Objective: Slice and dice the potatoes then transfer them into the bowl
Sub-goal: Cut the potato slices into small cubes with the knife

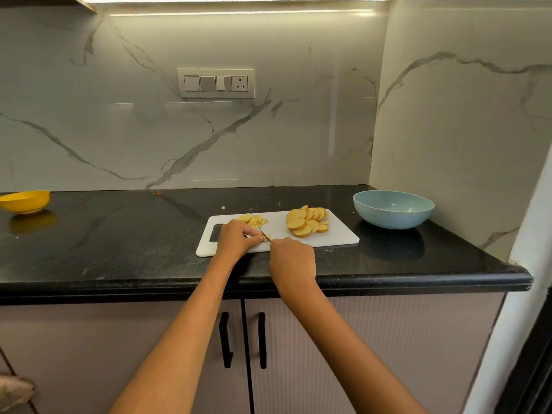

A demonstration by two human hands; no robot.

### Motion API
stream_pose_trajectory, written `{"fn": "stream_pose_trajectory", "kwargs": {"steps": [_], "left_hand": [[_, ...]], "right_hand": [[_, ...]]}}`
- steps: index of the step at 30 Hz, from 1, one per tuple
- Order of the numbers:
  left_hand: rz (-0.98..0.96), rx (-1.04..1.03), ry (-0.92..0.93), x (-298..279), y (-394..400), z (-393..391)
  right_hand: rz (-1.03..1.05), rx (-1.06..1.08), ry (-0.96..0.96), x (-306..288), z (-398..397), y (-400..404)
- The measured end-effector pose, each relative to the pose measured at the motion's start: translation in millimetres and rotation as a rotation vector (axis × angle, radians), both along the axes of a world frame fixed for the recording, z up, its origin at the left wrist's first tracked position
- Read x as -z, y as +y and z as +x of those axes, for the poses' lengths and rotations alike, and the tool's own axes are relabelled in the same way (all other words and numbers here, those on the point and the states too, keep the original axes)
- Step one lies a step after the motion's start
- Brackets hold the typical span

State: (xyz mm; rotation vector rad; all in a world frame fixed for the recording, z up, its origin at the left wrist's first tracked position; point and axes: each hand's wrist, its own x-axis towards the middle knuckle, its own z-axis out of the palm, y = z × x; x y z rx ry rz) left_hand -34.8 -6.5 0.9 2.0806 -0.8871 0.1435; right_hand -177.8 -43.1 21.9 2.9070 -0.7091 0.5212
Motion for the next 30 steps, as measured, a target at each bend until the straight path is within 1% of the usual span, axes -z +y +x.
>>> {"fn": "stream_pose_trajectory", "kwargs": {"steps": [5, 11, 17, 21, 28, 30], "left_hand": [[-0.005, -0.004, -0.013, 0, 0, 0], [0.0, -0.012, -0.003, 0, 0, -2], [-0.025, -0.078, -0.04, 3, -2, 1], [-0.054, -0.079, -0.003, 3, -1, 3], [-0.111, -0.062, 0.052, 2, -3, 3], [-0.1, -0.079, 0.05, 1, -4, 2]], "right_hand": [[-0.039, 0.006, -0.007, 0, 3, -7], [-0.019, -0.039, 0.022, -3, 7, -18], [0.112, 0.019, -0.059, 4, -5, -23], [0.167, 0.04, -0.086, 5, -6, -24], [0.124, -0.014, -0.04, 2, -4, -25], [0.114, -0.016, -0.034, 1, -5, -25]]}}
